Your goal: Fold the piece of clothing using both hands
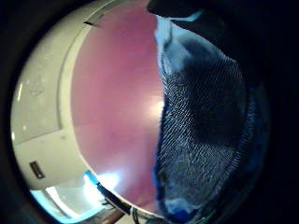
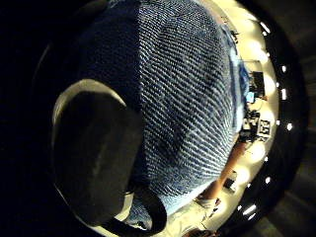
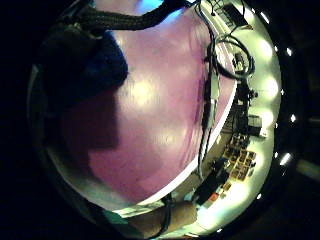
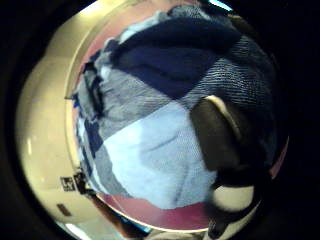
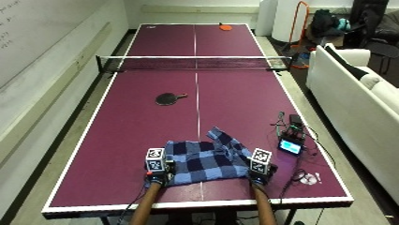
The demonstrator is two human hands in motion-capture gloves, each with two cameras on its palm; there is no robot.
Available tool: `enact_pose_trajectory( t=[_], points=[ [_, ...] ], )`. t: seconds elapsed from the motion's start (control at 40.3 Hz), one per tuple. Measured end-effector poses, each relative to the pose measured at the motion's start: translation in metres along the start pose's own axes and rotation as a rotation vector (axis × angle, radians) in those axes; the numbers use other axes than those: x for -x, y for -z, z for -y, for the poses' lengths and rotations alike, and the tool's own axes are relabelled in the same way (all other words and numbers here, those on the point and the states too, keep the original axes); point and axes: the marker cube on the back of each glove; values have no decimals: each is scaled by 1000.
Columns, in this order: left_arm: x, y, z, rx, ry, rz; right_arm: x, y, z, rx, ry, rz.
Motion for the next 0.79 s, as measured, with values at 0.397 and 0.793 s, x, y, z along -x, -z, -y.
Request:
enact_pose_trajectory(
  t=[0.397,0.793],
  points=[
    [-36,13,-6,-9,-39,11,18,24,65,-137,46,428],
    [49,42,5,-298,31,-102,271,101,-65,-224,694,290]
  ],
)
